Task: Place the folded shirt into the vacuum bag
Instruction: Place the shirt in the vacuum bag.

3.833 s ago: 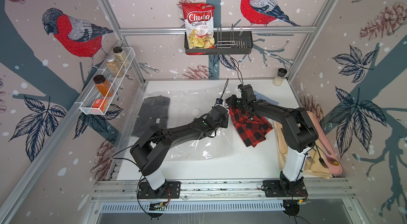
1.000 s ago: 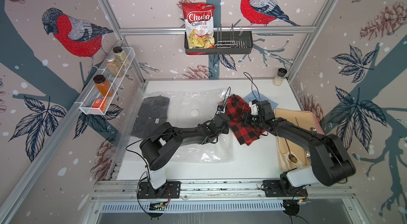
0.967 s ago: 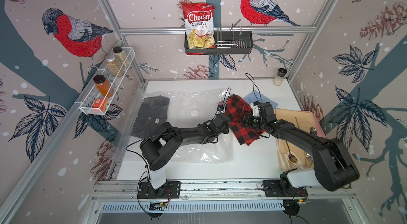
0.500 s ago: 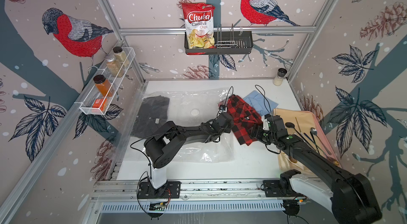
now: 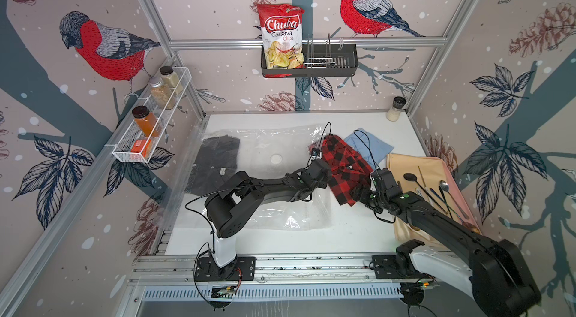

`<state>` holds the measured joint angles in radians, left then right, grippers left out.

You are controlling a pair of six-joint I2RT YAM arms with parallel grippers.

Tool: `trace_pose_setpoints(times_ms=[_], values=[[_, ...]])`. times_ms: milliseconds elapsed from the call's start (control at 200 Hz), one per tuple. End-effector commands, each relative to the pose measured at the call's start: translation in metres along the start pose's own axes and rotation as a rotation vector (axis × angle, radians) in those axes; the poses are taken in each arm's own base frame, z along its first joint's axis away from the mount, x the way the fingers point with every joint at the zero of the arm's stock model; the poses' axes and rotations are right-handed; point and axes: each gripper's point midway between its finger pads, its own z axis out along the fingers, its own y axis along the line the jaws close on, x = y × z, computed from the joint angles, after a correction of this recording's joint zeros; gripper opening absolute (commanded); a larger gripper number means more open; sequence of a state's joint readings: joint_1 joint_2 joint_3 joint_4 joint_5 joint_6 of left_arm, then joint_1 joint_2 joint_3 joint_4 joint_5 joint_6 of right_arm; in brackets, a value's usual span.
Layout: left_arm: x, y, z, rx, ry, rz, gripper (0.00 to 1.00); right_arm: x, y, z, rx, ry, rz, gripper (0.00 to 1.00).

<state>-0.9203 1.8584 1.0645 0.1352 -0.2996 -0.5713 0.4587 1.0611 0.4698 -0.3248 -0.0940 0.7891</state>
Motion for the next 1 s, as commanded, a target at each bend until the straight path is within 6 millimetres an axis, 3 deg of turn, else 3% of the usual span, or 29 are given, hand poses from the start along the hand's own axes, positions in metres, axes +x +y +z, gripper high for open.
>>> trace_pose_setpoints(times_ms=[0,130,250,430,690,800,920,996], values=[[-0.003,-0.001,-0.001,-0.006,-0.008,-0.006,0.00,-0.003,-0.017,-0.005,0.111,-0.039,0.017,0.84],[-0.003,-0.001,-0.002,-0.007,-0.006,-0.005,0.00,-0.002,-0.013,-0.008,0.100,-0.049,0.013,0.89],[-0.004,-0.001,-0.003,-0.003,-0.011,-0.007,0.00,0.005,-0.003,0.001,0.041,-0.019,0.016,0.90],[-0.004,-0.002,-0.005,-0.001,-0.012,-0.010,0.00,0.010,0.014,0.017,-0.052,0.013,0.034,0.82],[-0.004,-0.004,-0.008,-0.001,-0.018,-0.007,0.00,0.025,0.010,0.035,-0.036,0.069,0.037,0.53],[-0.003,-0.004,-0.009,0.002,-0.018,-0.009,0.00,0.024,0.009,0.034,-0.030,0.066,0.026,0.26],[-0.003,-0.006,-0.009,0.006,-0.019,-0.008,0.00,0.017,0.022,0.027,-0.065,0.054,-0.002,0.01],[-0.002,-0.007,-0.010,0.007,-0.018,-0.007,0.00,0.011,0.034,0.020,-0.102,0.045,-0.019,0.00]])
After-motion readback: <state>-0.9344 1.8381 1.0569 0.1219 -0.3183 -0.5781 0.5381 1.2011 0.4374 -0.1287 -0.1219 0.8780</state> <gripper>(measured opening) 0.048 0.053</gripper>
